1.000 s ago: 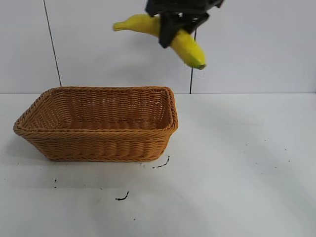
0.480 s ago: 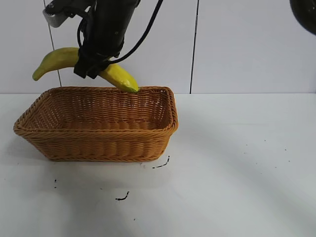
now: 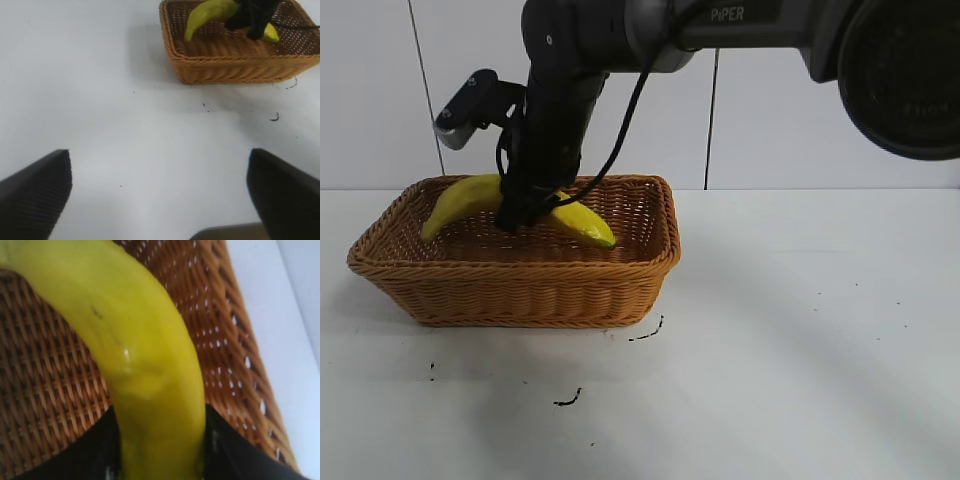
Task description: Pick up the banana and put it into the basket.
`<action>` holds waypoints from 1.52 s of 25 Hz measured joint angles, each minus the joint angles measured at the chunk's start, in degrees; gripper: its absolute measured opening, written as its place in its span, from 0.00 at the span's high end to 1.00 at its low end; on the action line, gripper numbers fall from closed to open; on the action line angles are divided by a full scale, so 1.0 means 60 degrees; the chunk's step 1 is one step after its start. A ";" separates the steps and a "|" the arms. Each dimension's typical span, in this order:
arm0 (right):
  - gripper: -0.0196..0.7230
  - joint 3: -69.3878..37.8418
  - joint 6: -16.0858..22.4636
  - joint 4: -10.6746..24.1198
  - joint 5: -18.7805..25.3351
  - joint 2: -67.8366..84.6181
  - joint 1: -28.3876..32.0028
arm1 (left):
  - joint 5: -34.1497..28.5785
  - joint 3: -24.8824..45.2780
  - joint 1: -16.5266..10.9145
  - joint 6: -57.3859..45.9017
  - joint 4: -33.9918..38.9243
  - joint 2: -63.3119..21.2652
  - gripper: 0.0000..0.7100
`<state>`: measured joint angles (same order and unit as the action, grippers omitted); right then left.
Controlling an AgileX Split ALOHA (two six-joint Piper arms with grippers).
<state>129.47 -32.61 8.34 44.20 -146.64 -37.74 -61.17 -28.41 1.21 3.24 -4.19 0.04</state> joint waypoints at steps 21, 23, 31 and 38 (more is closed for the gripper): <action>0.06 0.0000 0.5434 -0.1949 0.2322 0.2328 0.1344 | 0.0000 0.0000 0.0000 0.0000 0.0000 0.0000 0.03; 0.06 0.0010 0.5434 -0.2582 0.2528 0.2353 0.1865 | 0.0000 0.0000 0.0000 0.0000 0.0000 0.0000 0.03; 0.06 0.0010 0.5487 -0.2486 0.3970 0.2353 0.4089 | 0.0000 0.0000 0.0000 0.0000 0.0000 0.0000 0.03; 0.06 0.0010 0.5517 -0.2400 0.4229 0.2353 0.5758 | 0.0000 0.0000 0.0000 0.0000 0.0000 0.0000 0.03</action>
<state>129.53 0.50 -6.06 69.57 -132.52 -3.19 -61.17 -28.41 1.21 3.24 -4.19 0.04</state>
